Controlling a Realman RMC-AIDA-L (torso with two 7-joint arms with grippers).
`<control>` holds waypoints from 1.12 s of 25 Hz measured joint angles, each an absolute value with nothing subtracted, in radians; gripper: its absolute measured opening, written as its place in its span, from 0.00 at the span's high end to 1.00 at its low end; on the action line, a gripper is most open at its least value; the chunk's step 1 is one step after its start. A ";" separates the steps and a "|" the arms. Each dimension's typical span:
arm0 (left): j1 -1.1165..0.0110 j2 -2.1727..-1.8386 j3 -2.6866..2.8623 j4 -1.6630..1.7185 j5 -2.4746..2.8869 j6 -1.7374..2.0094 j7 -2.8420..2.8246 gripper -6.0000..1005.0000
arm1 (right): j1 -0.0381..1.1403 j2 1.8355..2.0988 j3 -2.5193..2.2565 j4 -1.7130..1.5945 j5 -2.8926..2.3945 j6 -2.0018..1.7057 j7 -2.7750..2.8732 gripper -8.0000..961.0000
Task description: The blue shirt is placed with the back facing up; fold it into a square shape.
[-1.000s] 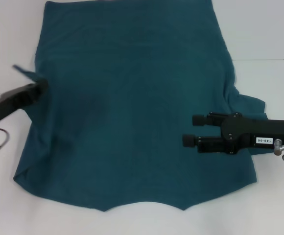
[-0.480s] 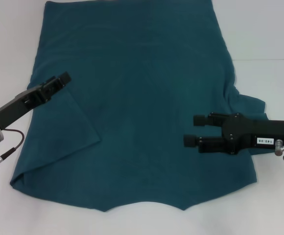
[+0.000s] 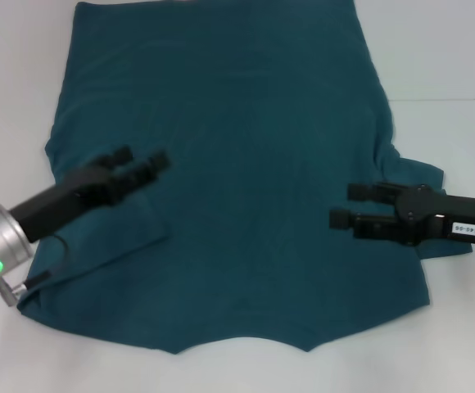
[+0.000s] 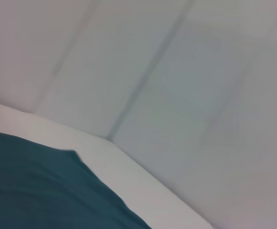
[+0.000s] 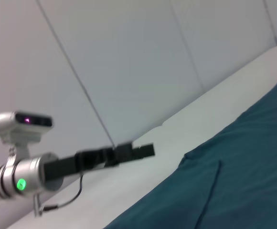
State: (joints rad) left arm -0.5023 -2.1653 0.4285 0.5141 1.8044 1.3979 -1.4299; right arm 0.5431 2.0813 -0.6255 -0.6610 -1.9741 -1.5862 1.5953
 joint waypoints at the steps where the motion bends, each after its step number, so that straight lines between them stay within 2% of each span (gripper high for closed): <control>1: -0.501 -2.165 0.447 0.512 1.807 1.407 -1.409 0.21 | 0.540 2.082 -0.619 -0.661 -1.974 -1.585 1.604 0.08; 3: -0.495 -2.164 0.504 0.513 1.811 1.438 -1.349 0.07 | 0.533 2.082 -0.610 -0.661 -1.974 -1.580 1.623 0.08; 15: -0.491 -2.161 0.685 0.592 1.940 1.522 -1.230 0.05 | 0.514 2.073 -0.592 -0.667 -1.976 -1.480 1.781 0.08; 22: -0.495 -2.161 0.722 0.620 2.014 1.556 -1.219 0.06 | 0.499 2.043 -0.558 -0.672 -1.977 -1.419 1.909 0.08; 28: -0.496 -2.161 0.720 0.627 2.030 1.585 -1.219 0.05 | 0.478 2.008 -0.560 -0.672 -1.985 -1.351 2.018 0.08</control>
State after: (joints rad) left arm -0.4957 -2.1610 0.7197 0.6268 2.0295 1.5849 -1.2192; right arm 0.4777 2.0077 -0.5602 -0.6719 -1.9853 -1.3508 2.0181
